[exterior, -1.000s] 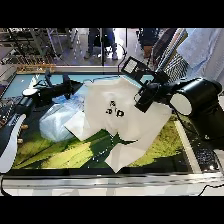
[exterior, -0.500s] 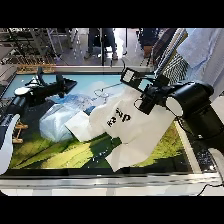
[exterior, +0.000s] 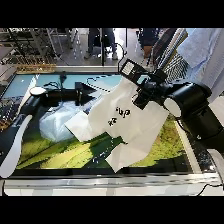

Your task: Fold the clothes and pants, and hang the long-sleeved shirts on hangers.

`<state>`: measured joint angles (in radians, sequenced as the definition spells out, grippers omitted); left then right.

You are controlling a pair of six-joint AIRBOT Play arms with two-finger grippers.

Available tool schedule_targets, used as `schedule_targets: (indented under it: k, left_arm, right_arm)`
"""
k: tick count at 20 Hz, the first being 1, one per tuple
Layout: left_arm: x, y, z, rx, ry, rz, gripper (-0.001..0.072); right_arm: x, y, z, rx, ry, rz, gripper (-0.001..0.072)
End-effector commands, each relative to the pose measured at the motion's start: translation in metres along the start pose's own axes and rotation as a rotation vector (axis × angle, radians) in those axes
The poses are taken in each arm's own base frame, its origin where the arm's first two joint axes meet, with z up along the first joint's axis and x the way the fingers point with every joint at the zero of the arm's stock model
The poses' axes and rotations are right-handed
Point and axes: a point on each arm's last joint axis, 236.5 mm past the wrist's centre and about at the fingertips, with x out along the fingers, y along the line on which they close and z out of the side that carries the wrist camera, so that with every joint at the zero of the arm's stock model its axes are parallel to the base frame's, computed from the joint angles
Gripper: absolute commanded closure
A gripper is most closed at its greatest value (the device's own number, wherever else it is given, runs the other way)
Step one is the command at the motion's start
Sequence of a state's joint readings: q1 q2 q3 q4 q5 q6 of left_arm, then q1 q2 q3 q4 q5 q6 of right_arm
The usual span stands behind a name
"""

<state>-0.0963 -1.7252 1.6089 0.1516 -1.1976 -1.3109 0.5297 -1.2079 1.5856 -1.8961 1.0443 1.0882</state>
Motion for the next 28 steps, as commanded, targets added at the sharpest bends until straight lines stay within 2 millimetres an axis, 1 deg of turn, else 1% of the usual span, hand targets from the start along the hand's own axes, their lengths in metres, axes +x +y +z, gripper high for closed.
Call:
schedule_targets:
  k: [1, 4, 5, 9, 10, 13, 16, 19, 20, 21, 22, 23, 24, 25, 27, 28]
  left_arm:
    - [0.017, -0.005, -0.017, -0.015, 0.046, -0.002, 0.0203]
    - [0.020, 0.009, -0.017, -0.028, 0.039, 0.062, 0.0203]
    - [0.021, 0.013, -0.016, -0.033, 0.032, 0.077, 0.0203]
    - [0.024, 0.015, 0.006, -0.059, -0.069, 0.089, 0.0203]
    - [0.025, 0.015, 0.008, -0.058, -0.079, 0.091, 0.0203]
    - [0.029, 0.015, 0.009, -0.060, -0.089, 0.093, 0.0204]
    - [0.035, 0.013, 0.008, -0.057, -0.100, 0.095, 0.0205]
    - [0.043, 0.014, 0.003, -0.057, -0.090, 0.096, 0.0207]
    - [0.048, 0.016, 0.000, -0.060, -0.080, 0.099, 0.0242]
    - [0.053, 0.021, -0.005, -0.062, -0.065, 0.107, 0.0373]
    - [0.059, 0.026, -0.010, -0.070, -0.050, 0.109, 0.0457]
    - [0.065, 0.031, -0.015, -0.072, -0.032, 0.113, 0.0506]
    - [0.070, 0.034, -0.020, -0.059, -0.015, 0.115, 0.0529]
    - [0.073, 0.038, -0.023, -0.050, -0.003, 0.117, 0.0698]
    - [0.074, 0.040, -0.025, -0.004, 0.008, 0.115, 0.0694]
    - [0.071, 0.040, -0.023, 0.025, 0.009, 0.114, 0.0694]
  right_arm:
    - [0.000, -0.001, 0.009, 0.007, -0.038, -0.004, 0.0684]
    - [-0.003, -0.005, 0.023, 0.003, -0.092, -0.029, 0.0684]
    - [-0.004, -0.003, 0.028, 0.006, -0.110, -0.024, 0.0684]
    - [-0.006, 0.005, 0.035, -0.006, -0.131, -0.007, 0.0684]
    - [-0.006, 0.007, 0.038, -0.009, -0.138, -0.004, 0.0684]
    - [-0.008, 0.008, 0.045, -0.012, -0.161, -0.007, 0.0684]
    - [-0.008, 0.008, 0.045, -0.012, -0.160, -0.007, 0.0684]
    - [-0.008, 0.008, 0.045, -0.010, -0.162, -0.007, 0.0684]
    - [-0.008, 0.007, 0.046, -0.007, -0.165, -0.009, 0.0683]
    - [-0.008, 0.007, 0.047, -0.004, -0.172, -0.012, 0.0683]
    - [-0.009, 0.006, 0.049, 0.002, -0.179, -0.015, 0.0683]
    - [-0.009, 0.006, 0.049, 0.002, -0.179, -0.015, 0.0683]
    - [-0.009, 0.006, 0.048, 0.003, -0.176, -0.014, 0.0683]
    - [-0.008, 0.006, 0.047, 0.004, -0.172, -0.011, 0.0683]
    - [-0.008, 0.006, 0.047, 0.008, -0.170, -0.011, 0.0683]
    - [-0.008, 0.006, 0.046, 0.021, -0.170, -0.011, 0.0683]
